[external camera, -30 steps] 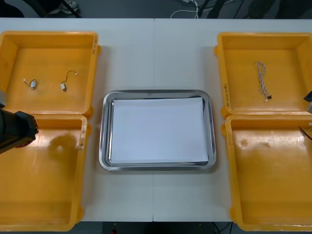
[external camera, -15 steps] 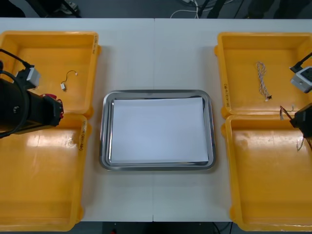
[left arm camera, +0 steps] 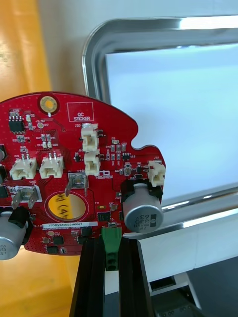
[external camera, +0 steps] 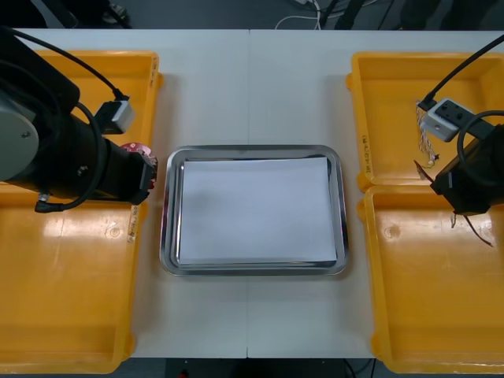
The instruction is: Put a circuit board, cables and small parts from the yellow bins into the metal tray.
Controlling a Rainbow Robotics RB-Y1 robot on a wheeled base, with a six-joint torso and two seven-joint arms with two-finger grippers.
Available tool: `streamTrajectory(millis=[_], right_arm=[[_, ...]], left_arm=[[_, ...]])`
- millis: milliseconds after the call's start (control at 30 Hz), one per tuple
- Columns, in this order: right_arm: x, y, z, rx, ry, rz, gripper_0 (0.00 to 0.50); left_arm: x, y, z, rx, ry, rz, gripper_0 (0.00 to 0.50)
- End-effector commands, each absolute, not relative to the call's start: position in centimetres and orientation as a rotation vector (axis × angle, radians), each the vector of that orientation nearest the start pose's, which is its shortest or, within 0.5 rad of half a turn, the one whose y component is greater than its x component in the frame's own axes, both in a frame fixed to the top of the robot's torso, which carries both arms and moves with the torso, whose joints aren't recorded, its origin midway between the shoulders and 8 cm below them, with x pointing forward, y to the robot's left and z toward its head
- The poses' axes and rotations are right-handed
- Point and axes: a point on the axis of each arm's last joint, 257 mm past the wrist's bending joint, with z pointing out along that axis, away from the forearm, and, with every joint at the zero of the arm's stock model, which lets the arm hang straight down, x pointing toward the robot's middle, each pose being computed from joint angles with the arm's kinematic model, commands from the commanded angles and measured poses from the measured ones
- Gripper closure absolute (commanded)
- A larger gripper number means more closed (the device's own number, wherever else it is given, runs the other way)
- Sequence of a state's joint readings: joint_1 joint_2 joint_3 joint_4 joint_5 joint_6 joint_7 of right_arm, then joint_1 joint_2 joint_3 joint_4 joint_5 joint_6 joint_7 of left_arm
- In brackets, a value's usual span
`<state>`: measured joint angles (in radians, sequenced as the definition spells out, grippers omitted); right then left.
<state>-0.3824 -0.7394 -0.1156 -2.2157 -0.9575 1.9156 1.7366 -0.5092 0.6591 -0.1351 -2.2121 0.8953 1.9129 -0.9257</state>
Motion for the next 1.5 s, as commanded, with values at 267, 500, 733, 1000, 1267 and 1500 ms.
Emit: streamTrajectory(millis=[267,500,733,1000,1267,1500], right_arm=[[39.4,-23.1,-12.6,-1.17,2.369,-0.119,0.5],[39.3,-21.8,-12.8,-1.221,2.356,-0.127,0.5],[39.4,-20.5,-12.5,-1.275,2.327,-0.141,0.5],[39.3,-19.8,-12.5,-1.314,2.313,-0.145,0.5],[39.5,-19.5,-12.6,-1.324,2.307,-0.153,0.5],[39.5,-19.5,-12.7,-1.325,2.306,-0.152,0.5]], left_arm=[[39.5,12.2,-16.1,0.467,2.685,-0.198,0.5],[39.0,11.1,-18.3,0.526,2.727,-0.134,0.5],[38.4,10.6,-20.6,0.573,2.77,-0.066,0.5],[37.7,10.5,-22.8,0.608,2.807,0.004,0.5],[38.0,9.3,-24.5,0.624,2.808,-0.003,0.5],[38.6,8.1,-25.6,0.621,2.794,-0.029,0.5]])
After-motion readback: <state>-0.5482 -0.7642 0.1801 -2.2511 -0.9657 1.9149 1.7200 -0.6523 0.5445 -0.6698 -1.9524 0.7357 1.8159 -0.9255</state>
